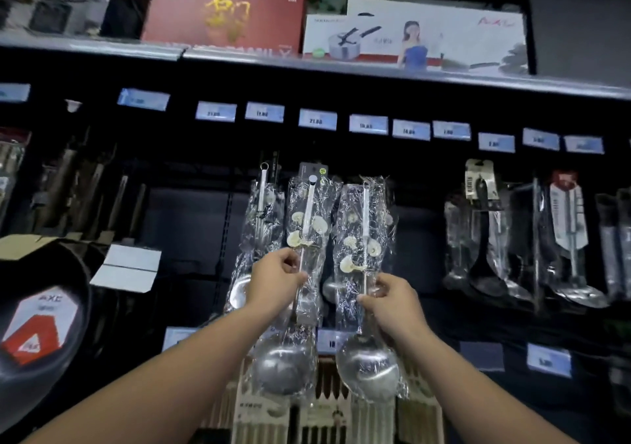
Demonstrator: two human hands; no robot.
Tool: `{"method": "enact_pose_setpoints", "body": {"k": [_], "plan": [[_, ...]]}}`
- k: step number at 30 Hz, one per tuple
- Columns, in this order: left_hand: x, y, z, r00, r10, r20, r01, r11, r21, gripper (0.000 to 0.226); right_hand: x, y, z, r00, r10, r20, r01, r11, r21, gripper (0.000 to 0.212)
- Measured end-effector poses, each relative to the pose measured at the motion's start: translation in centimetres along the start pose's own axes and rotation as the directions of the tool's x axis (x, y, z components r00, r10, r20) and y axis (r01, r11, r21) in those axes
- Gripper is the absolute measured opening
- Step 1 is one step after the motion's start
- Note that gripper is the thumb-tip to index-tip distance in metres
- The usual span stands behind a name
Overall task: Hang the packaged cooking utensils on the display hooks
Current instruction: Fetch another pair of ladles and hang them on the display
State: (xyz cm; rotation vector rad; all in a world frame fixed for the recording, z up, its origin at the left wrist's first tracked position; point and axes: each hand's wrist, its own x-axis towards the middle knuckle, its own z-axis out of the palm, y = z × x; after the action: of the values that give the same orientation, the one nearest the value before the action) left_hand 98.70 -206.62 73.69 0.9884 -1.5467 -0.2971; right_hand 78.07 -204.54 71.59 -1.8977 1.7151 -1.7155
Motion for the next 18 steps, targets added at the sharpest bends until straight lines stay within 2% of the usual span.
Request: {"method": "enact_pose_setpoints", "body": {"k": [7,12,18], "plan": [[3.4,0.6,0.5,0.999,0.047,-0.023,-0.047,0.999,0.01,0.012,2.6,-0.8,0.2,0.999,-0.007,-0.037,0.009,0.999,0.044,0.03],[4.8,1.0,0.4,0.995,0.085,-0.049,-0.085,0.996,0.002,0.015,3.3,-1.3,0.4,0.997,-0.028,-0.072,0.029,1.0,0.01,0.032],[6.3,1.2,0.7,0.995,0.09,-0.044,-0.091,0.996,-0.007,0.016,4.1,-1.8,0.6,0.997,-0.035,-0.073,0.033,0.999,-0.024,0.02]]}}
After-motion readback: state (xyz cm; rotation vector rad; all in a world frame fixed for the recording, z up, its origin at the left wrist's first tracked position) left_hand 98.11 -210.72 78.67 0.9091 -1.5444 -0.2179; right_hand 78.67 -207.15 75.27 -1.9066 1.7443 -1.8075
